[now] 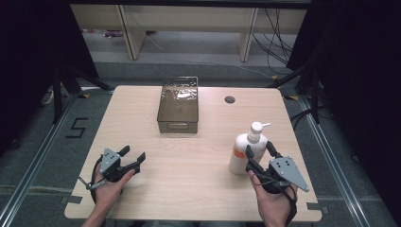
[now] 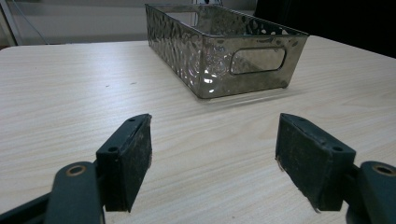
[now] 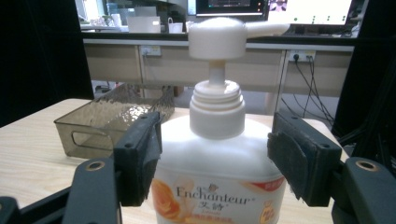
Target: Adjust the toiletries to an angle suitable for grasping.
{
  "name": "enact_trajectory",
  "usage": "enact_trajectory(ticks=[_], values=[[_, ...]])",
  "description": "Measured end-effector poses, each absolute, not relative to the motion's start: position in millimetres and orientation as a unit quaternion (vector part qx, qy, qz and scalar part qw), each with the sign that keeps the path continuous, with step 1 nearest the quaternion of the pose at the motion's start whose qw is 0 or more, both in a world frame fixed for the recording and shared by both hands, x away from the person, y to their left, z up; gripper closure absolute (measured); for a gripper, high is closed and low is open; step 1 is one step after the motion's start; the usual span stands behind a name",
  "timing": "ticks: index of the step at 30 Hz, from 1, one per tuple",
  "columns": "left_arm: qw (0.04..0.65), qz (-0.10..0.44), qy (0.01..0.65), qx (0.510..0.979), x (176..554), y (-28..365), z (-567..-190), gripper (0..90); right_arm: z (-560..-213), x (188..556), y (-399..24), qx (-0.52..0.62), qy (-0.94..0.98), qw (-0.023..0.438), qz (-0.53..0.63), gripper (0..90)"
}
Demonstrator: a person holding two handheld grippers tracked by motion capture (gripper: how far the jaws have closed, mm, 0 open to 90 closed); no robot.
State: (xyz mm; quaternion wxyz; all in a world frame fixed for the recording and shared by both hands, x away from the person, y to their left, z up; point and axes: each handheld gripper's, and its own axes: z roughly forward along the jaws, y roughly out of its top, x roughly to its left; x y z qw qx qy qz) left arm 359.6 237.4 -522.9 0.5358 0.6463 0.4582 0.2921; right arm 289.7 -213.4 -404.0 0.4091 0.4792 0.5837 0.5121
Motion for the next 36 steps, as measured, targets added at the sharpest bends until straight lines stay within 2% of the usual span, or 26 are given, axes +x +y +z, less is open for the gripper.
enact_trajectory(ticks=[11,12,13,14,15,16,17,19,20,21,25,36], values=[[0.533,0.295,0.457,0.648,359.0,236.7,-522.7,26.7,-401.7,288.5,-214.0,0.482,0.579,0.407,0.516,35.3],[0.534,0.295,0.456,0.648,359.1,236.8,-522.9,26.7,-401.6,289.0,-215.1,0.474,0.581,0.417,0.513,35.3],[0.533,0.295,0.457,0.648,359.2,236.9,-522.8,26.7,-401.6,288.4,-213.8,0.481,0.580,0.406,0.517,35.5],[0.533,0.295,0.457,0.648,359.2,236.9,-522.8,26.7,-401.6,288.3,-213.8,0.481,0.580,0.407,0.517,36.9],[0.533,0.295,0.457,0.648,359.3,237.0,-522.7,26.7,-401.7,289.0,-215.7,0.469,0.583,0.419,0.515,42.0],[0.533,0.295,0.457,0.648,359.3,237.0,-522.7,26.7,-401.7,289.0,-215.7,0.469,0.583,0.419,0.515,42.0],[0.535,0.295,0.456,0.647,359.2,237.1,-522.9,26.7,-402.0,283.3,-216.3,0.481,0.583,0.404,0.516,61.1],[0.536,0.295,0.456,0.646,359.2,237.1,-522.9,26.7,-405.4,275.7,-212.5,0.488,0.594,0.386,0.510,80.3],[0.536,0.295,0.456,0.646,359.3,237.0,-523.0,26.7,-409.2,275.2,-211.0,0.475,0.608,0.387,0.504,87.2],[0.534,0.296,0.457,0.647,359.1,236.8,-522.8,26.7,-412.2,273.4,-209.2,0.480,0.621,0.377,0.491,90.0],[0.535,0.296,0.455,0.647,358.7,236.8,-522.9,26.7,-423.8,278.4,-201.0,0.494,0.634,0.343,0.485,90.0],[0.537,0.293,0.456,0.646,358.7,237.3,-522.9,26.6,-430.1,299.6,-184.5,0.480,0.651,0.348,0.475,90.0]])
